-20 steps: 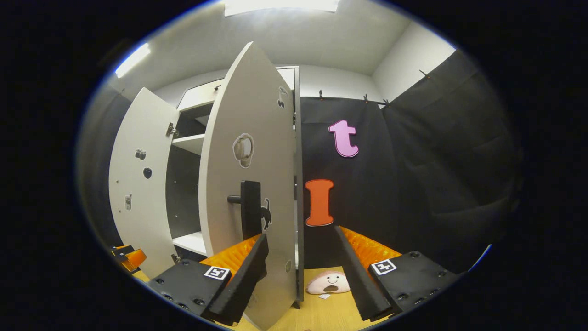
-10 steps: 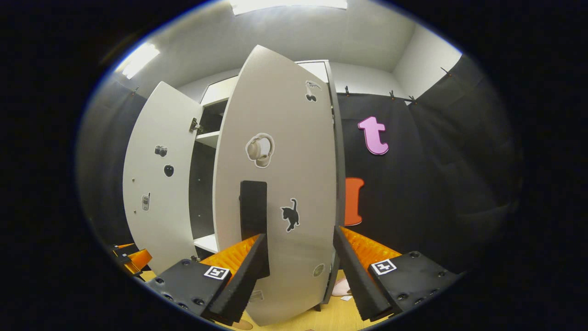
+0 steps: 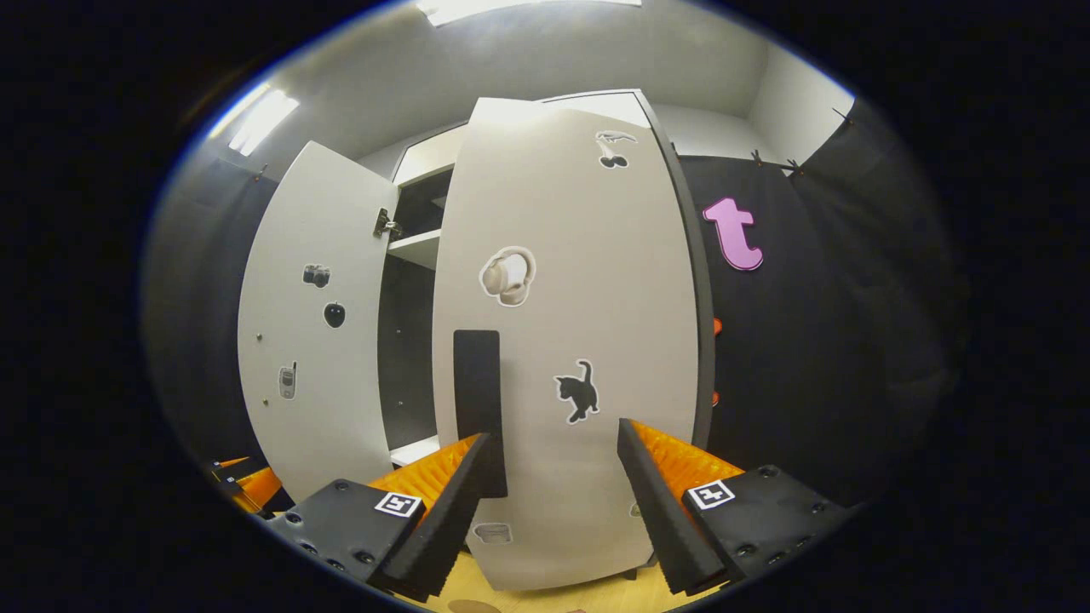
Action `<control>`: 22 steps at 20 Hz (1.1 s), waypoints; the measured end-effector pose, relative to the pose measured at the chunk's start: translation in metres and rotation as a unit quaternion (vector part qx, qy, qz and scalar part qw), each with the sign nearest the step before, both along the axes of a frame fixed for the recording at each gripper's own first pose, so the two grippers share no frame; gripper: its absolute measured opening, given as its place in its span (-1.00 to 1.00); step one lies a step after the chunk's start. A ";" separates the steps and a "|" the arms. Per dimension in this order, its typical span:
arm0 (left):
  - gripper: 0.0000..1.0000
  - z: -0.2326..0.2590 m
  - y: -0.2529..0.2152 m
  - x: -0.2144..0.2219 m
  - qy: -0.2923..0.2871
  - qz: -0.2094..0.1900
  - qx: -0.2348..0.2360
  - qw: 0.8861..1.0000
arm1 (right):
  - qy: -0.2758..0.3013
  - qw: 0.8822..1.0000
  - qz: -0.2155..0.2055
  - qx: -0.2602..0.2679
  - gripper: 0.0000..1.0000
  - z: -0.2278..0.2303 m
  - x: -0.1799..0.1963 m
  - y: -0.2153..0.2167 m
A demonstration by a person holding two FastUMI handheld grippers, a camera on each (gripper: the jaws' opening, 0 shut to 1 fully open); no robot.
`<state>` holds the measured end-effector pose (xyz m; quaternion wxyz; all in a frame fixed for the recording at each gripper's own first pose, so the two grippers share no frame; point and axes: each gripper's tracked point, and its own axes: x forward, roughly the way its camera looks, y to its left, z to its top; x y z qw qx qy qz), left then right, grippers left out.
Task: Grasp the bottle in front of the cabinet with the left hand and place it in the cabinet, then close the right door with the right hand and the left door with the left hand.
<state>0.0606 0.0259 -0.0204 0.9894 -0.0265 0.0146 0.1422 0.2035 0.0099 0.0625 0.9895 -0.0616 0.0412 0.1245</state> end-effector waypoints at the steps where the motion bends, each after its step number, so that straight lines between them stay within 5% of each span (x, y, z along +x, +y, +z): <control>1: 0.89 0.001 0.004 -0.003 -0.001 0.006 0.001 1.000 | 0.001 1.000 0.000 -0.004 0.94 -0.002 0.004 0.003; 15: 0.89 0.032 0.116 -0.047 -0.023 0.141 0.032 0.989 | 0.012 1.000 -0.024 0.008 0.90 -0.022 0.047 0.022; 22: 0.89 0.050 0.141 -0.042 -0.042 0.146 0.035 0.988 | -0.002 1.000 -0.030 0.007 0.91 -0.027 0.053 0.024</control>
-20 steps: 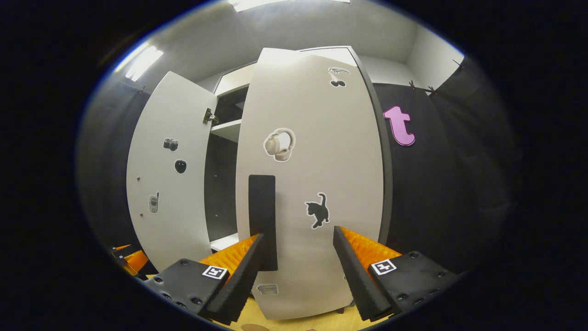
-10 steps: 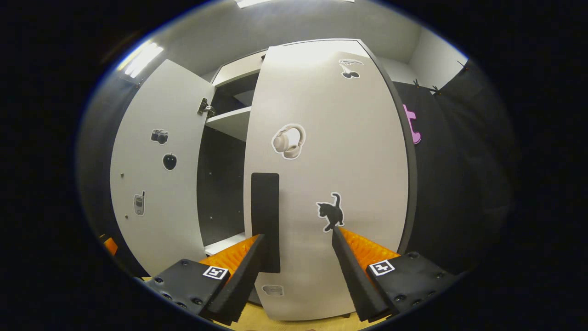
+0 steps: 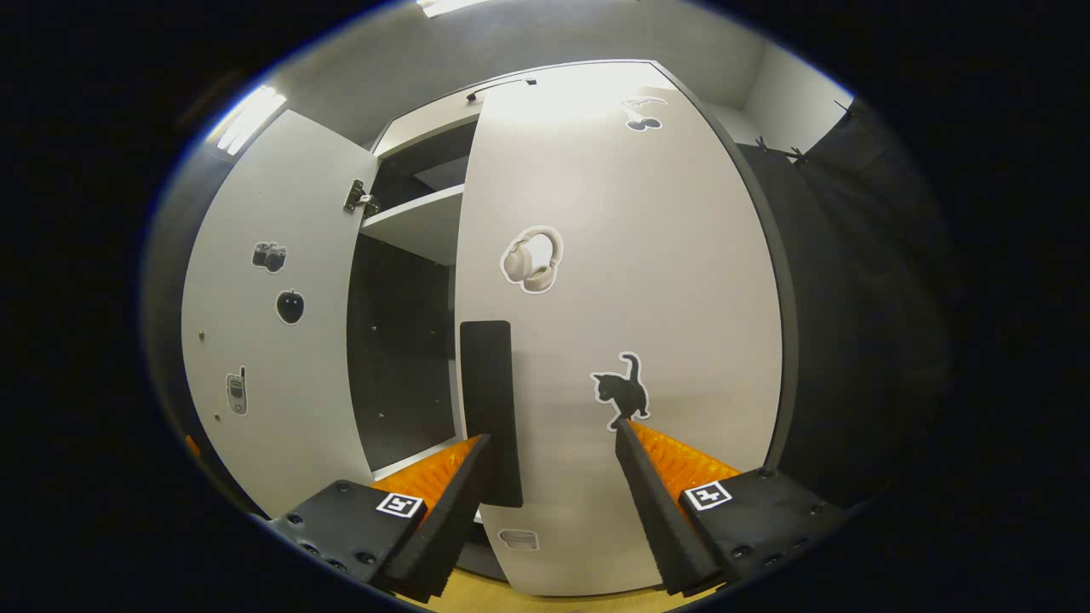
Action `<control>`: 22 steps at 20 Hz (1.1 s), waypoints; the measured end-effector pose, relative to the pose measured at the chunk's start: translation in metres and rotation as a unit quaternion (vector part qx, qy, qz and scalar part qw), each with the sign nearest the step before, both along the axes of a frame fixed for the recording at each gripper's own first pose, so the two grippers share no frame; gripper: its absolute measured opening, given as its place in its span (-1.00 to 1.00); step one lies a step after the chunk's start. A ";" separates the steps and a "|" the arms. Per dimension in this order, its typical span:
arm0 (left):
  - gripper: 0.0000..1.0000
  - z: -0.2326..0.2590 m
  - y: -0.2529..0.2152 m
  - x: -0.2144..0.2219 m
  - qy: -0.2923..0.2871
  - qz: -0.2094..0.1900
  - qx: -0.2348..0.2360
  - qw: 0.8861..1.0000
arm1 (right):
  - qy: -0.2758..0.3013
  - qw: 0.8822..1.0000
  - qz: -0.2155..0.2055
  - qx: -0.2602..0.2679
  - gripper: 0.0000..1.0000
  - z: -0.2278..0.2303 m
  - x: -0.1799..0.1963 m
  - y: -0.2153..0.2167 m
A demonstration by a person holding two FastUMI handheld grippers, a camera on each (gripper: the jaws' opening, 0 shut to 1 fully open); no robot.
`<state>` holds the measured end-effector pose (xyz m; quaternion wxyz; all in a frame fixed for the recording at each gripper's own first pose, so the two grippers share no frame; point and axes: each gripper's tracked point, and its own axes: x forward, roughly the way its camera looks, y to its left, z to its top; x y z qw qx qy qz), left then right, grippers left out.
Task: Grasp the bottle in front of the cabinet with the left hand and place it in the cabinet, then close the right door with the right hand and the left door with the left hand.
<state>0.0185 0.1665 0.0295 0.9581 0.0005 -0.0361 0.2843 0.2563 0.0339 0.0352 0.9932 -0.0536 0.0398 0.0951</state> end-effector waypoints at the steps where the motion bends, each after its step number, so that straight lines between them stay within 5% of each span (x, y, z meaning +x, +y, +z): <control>1: 0.89 0.003 0.001 0.005 -0.003 -0.004 0.000 1.000 | -0.002 1.000 -0.002 -0.005 0.91 0.002 -0.002 0.000; 12: 0.83 0.032 0.014 0.092 -0.033 -0.073 0.006 0.997 | -0.013 0.999 -0.016 -0.028 0.92 0.014 -0.079 -0.034; 18: 0.83 0.037 0.008 0.101 -0.033 -0.072 0.044 0.996 | -0.006 0.999 -0.044 -0.018 0.92 0.007 -0.093 -0.065; 22: 0.84 0.035 -0.003 0.106 -0.033 -0.120 0.022 0.992 | -0.011 0.999 -0.052 -0.007 0.92 0.009 -0.094 -0.078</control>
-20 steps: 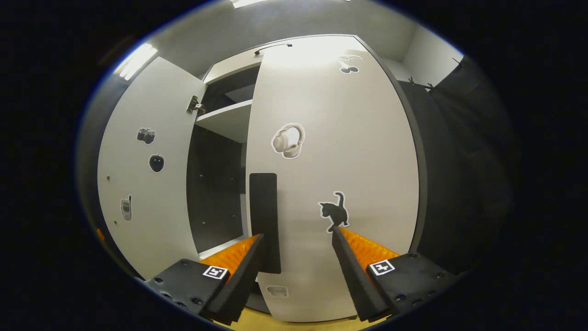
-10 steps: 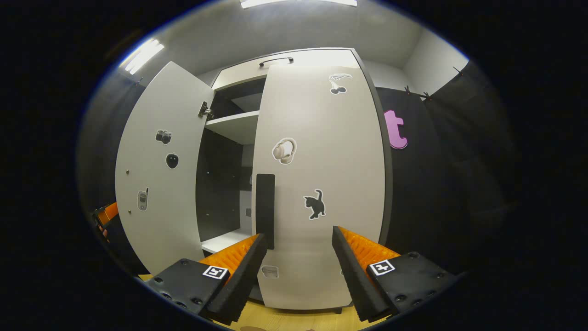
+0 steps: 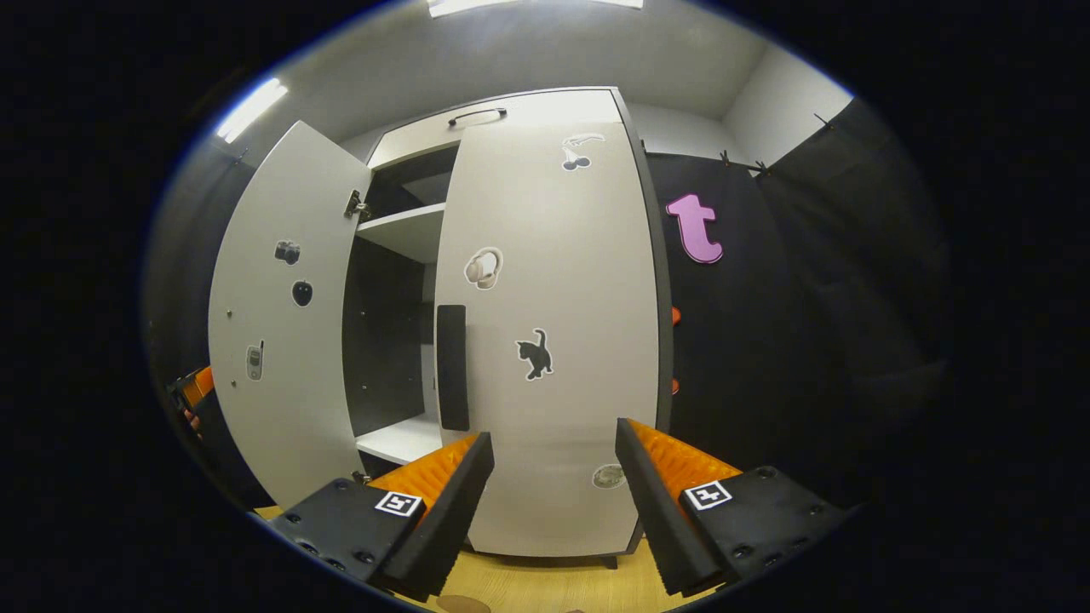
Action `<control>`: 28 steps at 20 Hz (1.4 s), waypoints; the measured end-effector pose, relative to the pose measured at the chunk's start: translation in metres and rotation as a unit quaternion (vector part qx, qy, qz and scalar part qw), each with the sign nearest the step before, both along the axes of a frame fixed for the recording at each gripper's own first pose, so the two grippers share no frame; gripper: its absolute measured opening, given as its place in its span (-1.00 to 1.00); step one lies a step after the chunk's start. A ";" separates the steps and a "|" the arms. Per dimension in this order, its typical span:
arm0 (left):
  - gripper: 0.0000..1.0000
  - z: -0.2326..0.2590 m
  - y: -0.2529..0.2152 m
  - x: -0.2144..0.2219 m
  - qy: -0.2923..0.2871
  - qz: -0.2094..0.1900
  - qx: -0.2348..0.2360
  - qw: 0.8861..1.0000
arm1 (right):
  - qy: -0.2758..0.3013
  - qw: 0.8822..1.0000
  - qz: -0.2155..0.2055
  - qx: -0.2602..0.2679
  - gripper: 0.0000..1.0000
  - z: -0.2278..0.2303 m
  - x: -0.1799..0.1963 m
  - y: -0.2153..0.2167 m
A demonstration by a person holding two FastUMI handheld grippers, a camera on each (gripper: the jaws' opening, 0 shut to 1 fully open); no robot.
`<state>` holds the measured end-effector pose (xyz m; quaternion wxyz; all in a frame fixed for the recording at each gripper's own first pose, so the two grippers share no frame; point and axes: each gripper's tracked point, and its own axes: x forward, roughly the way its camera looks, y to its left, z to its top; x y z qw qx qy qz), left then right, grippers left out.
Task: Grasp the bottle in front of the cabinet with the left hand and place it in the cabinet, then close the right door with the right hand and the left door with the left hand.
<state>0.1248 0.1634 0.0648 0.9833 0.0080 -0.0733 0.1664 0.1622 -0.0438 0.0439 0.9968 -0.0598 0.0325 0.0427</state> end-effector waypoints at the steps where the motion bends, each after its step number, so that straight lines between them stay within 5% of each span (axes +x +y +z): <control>1: 0.84 0.001 -0.002 -0.002 0.004 -0.005 0.005 1.000 | -0.002 1.000 -0.003 0.002 0.92 0.001 0.001 -0.004; 5: 0.84 0.001 -0.037 0.001 0.016 -0.032 0.039 0.999 | -0.003 1.000 -0.004 0.006 0.92 0.002 -0.002 -0.011; 20: 0.83 -0.022 -0.168 0.040 0.034 -0.181 -0.009 0.983 | 0.003 0.999 -0.034 0.001 0.92 0.007 -0.039 -0.055; 28: 0.87 -0.023 -0.205 0.067 0.029 -0.213 -0.013 0.977 | -0.005 0.998 -0.067 0.004 0.92 0.019 -0.058 -0.086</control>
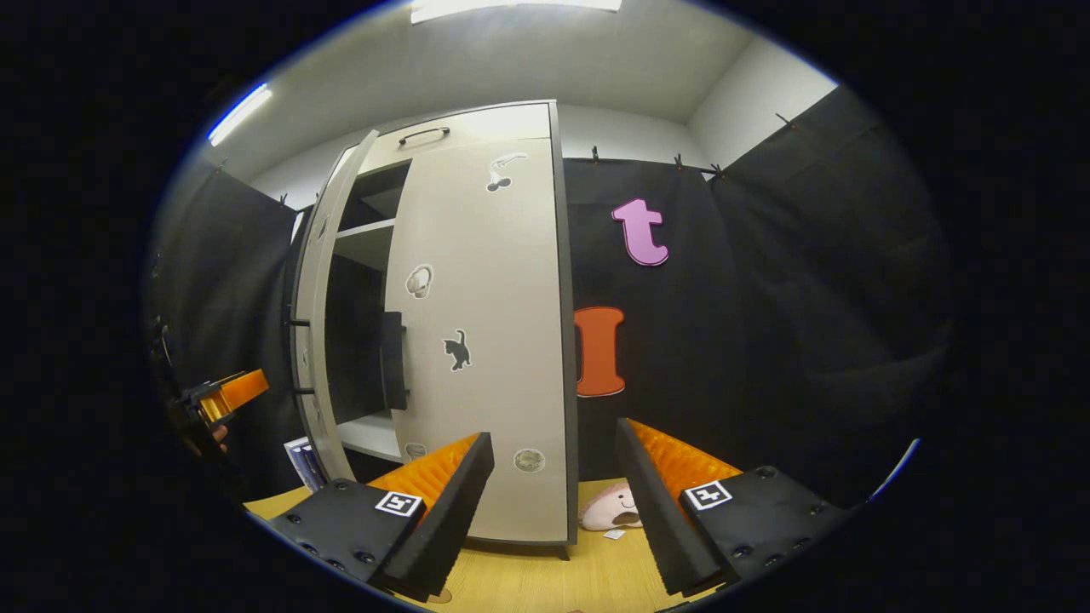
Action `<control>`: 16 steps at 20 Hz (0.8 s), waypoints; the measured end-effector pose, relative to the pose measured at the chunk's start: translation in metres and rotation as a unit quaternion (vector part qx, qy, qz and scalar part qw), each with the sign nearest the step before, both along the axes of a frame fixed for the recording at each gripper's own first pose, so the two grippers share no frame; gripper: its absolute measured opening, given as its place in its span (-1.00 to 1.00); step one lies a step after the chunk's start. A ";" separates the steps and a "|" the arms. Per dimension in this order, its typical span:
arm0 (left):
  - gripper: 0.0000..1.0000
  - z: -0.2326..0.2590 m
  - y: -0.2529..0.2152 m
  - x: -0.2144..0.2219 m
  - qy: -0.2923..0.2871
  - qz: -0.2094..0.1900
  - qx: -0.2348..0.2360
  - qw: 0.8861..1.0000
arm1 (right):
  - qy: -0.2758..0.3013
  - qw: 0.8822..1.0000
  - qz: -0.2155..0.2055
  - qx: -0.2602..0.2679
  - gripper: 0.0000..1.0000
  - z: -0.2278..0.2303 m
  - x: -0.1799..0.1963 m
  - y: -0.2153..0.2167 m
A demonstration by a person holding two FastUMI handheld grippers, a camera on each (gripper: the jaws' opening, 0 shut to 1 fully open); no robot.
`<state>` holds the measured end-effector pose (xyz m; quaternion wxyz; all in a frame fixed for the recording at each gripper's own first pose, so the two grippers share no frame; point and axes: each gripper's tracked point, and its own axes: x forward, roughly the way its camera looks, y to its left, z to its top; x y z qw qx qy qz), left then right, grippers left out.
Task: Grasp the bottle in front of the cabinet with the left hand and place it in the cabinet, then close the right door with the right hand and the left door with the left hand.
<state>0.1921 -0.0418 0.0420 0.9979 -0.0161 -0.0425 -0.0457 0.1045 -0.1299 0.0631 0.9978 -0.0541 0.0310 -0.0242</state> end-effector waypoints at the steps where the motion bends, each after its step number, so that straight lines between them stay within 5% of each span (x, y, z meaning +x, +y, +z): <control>1: 0.87 -0.001 -0.004 0.006 0.000 -0.003 0.003 1.000 | 0.000 1.000 -0.003 0.002 0.92 0.000 -0.002 -0.002; 16: 0.89 -0.030 -0.025 0.073 0.028 0.011 0.004 1.000 | -0.007 0.997 -0.071 0.003 0.92 0.002 -0.020 -0.064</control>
